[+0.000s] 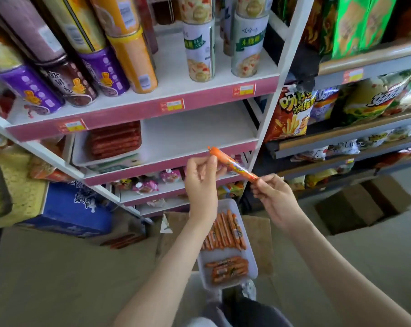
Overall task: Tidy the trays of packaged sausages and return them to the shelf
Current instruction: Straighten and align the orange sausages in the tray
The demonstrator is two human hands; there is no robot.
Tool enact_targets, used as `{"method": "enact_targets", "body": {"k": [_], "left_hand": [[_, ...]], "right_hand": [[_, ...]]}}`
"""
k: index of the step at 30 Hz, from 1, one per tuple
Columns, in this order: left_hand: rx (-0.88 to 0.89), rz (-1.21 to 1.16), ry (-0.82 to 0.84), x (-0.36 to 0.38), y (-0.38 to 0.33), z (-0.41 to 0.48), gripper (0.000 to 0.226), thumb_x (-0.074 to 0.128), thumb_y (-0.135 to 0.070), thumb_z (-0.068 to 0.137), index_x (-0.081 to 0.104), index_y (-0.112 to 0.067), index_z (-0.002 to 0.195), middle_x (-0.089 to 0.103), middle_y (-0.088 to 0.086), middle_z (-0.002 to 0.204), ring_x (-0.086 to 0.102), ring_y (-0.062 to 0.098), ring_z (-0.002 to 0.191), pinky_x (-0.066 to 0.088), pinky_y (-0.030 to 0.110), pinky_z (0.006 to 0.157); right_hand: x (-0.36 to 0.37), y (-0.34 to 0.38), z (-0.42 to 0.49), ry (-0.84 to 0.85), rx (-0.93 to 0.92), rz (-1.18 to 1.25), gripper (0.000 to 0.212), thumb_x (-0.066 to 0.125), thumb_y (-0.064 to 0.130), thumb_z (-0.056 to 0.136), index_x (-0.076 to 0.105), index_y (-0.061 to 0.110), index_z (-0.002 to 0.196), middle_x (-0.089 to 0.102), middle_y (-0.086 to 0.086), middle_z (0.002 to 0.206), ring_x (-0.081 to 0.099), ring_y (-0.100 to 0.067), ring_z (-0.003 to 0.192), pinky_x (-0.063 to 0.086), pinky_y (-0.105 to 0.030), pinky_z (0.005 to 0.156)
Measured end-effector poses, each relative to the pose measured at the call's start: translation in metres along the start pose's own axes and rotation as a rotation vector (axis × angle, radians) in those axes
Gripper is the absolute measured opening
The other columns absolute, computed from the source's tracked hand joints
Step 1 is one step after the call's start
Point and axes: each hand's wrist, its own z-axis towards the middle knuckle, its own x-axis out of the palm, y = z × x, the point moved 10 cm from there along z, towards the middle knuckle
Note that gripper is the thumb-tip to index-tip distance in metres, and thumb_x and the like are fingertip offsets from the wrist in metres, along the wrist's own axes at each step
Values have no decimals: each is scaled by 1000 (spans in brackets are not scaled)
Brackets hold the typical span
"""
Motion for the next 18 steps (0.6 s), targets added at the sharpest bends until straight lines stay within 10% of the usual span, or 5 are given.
{"method": "enact_targets", "body": {"k": [6, 12, 18], "left_hand": [[-230, 336, 102, -1, 156, -17, 25, 57, -2, 92, 44, -11, 111, 60, -8, 97, 57, -16, 85, 44, 9, 75], [-544, 490, 70, -66, 331, -21, 33, 63, -12, 90, 47, -15, 118, 61, -14, 94, 60, -2, 90, 47, 25, 90], [-823, 196, -70, -111, 420, -55, 18, 58, -5, 92, 53, -8, 109, 62, 1, 88, 65, 11, 78, 53, 26, 70]], "right_hand": [[-22, -119, 24, -11, 198, -309, 15, 59, -2, 89, 53, 6, 77, 65, 3, 60, 60, -6, 55, 48, -22, 58], [-72, -252, 56, -16, 317, -491, 20, 67, -4, 83, 58, 12, 77, 64, 8, 68, 59, 3, 60, 48, -16, 62], [-88, -340, 55, 14, 342, -536, 18, 62, 4, 90, 55, 21, 90, 67, -1, 79, 61, -11, 70, 52, -27, 71]]}}
